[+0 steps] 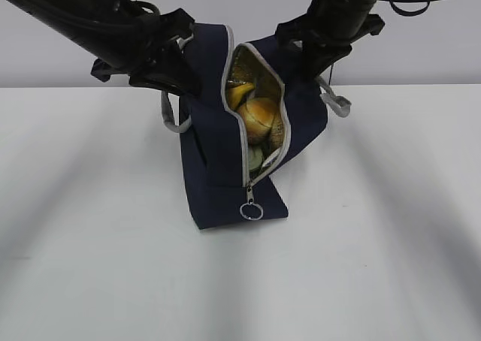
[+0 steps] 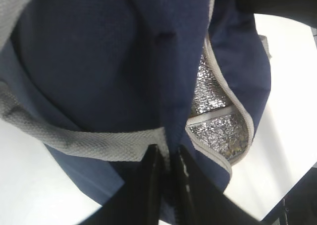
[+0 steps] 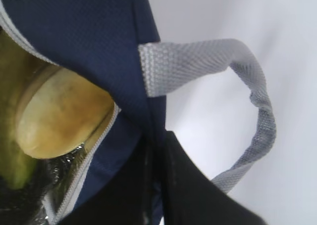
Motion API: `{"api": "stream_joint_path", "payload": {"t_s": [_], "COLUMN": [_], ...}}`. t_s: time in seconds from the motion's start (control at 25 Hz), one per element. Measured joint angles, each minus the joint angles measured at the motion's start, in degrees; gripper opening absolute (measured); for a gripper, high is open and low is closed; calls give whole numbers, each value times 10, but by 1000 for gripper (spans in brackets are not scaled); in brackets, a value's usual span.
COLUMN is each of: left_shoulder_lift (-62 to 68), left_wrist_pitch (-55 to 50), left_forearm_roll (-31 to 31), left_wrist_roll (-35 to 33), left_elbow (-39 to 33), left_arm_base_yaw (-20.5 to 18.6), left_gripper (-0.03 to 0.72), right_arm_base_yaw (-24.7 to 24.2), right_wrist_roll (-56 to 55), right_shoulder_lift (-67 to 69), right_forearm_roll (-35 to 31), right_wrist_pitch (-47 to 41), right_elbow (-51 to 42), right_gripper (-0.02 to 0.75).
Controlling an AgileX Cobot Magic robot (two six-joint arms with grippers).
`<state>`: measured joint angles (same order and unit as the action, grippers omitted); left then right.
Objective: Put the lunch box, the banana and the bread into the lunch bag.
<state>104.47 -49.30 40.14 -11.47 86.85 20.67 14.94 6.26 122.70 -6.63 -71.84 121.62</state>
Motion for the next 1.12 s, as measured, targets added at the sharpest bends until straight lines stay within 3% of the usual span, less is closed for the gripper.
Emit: {"api": "stream_joint_path", "payload": {"t_s": [0.16, 0.24, 0.32, 0.48, 0.56, 0.72, 1.12], "left_shoulder_lift": [1, 1, 1, 1, 1, 1, -17], "left_wrist_pitch": [-2, -4, -6, -15, -20, -40, -195], "left_forearm_roll": [-3, -3, -3, -1, -1, -1, -39], "left_wrist_roll": [0, 0, 0, 0, 0, 0, 5], "left_elbow": [0, 0, 0, 0, 0, 3, 80], "left_arm_base_yaw": [0, 0, 0, 0, 0, 0, 0], "left_gripper": [45, 72, 141, 332, 409, 459, 465], "right_arm_base_yaw": [0, 0, 0, 0, 0, 0, 0], "right_wrist_roll": [-2, -4, -4, -4, -4, -9, -8], "right_shoulder_lift": [0, 0, 0, 0, 0, -8, -117], "right_forearm_roll": [-56, -76, -85, -90, -91, -92, -77], "right_wrist_pitch": [0, 0, 1, 2, 2, 3, 3], "right_elbow": [1, 1, 2, 2, 2, 2, -23], "right_gripper": [12, 55, 149, 412, 483, 517, 520]}}
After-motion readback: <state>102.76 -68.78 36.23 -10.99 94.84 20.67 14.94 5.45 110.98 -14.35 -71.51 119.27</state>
